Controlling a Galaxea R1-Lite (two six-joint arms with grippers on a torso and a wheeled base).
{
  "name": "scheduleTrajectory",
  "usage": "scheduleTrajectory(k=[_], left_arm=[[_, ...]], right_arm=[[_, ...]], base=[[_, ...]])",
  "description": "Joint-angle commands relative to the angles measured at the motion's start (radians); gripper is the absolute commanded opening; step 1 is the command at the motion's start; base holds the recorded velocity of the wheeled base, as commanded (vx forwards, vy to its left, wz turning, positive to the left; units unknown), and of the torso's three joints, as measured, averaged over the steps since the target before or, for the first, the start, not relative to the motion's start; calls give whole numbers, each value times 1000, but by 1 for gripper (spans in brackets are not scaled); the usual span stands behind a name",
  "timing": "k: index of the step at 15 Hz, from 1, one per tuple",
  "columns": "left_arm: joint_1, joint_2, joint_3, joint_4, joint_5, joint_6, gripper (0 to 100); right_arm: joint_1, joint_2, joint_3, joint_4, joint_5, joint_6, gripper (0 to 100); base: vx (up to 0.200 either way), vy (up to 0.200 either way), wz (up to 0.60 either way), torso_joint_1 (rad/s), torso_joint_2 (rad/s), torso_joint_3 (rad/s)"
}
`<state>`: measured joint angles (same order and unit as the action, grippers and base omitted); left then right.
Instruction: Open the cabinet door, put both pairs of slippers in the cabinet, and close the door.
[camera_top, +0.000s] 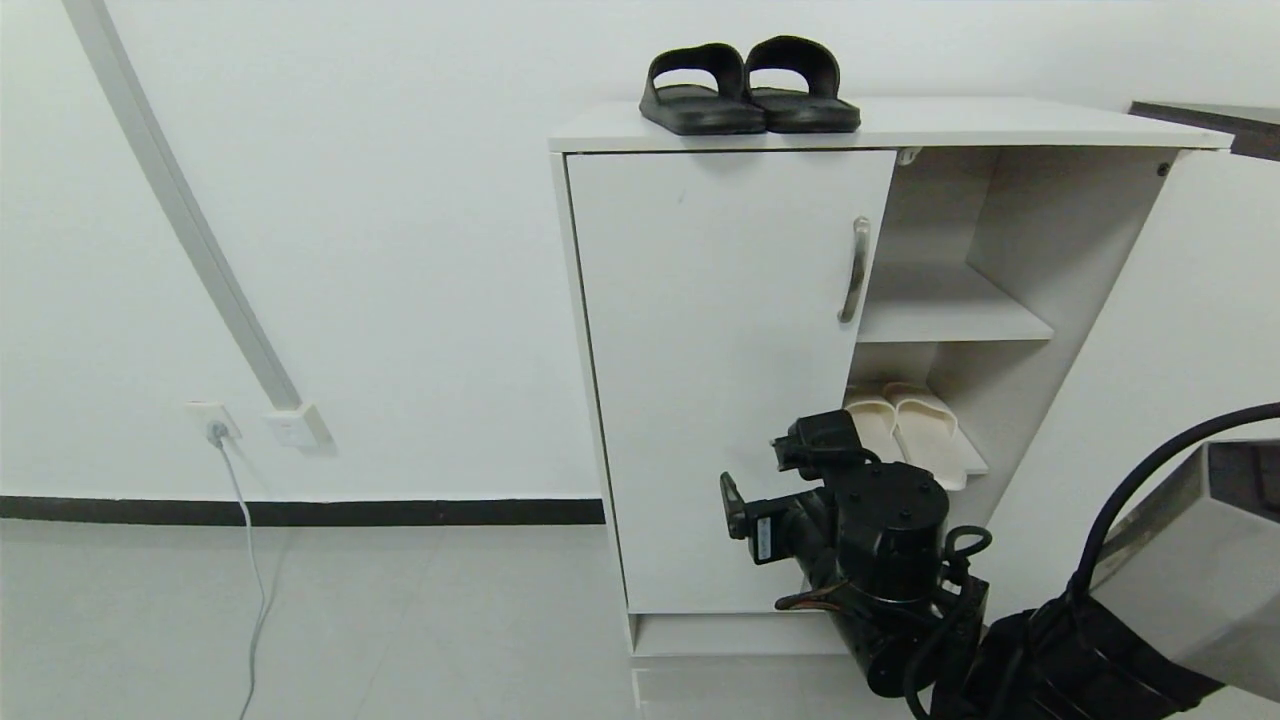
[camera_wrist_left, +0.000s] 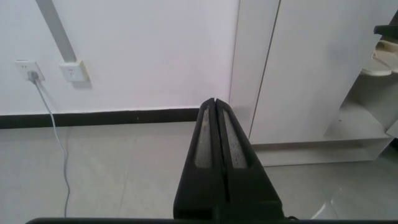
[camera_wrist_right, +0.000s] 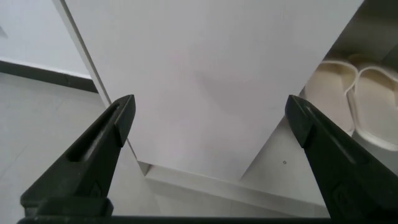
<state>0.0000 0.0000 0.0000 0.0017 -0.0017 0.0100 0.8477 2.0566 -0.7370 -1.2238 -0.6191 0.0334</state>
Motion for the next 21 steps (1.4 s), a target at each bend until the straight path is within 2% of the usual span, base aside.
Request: scheduleTrajectory(k=[1, 10, 21], left_arm=[[0, 2, 0, 0, 2, -1, 0], [0, 2, 0, 0, 2, -2, 0], [0, 2, 0, 0, 2, -2, 0]], right_arm=[[1, 0, 1, 0, -1, 0, 100], [1, 2, 2, -3, -1, -6, 100], [1, 0, 4, -6, -2, -6, 100]], base=[[0, 0, 0, -2, 2, 110], [0, 0, 0, 0, -18, -11], [0, 0, 0, 73, -418, -344]])
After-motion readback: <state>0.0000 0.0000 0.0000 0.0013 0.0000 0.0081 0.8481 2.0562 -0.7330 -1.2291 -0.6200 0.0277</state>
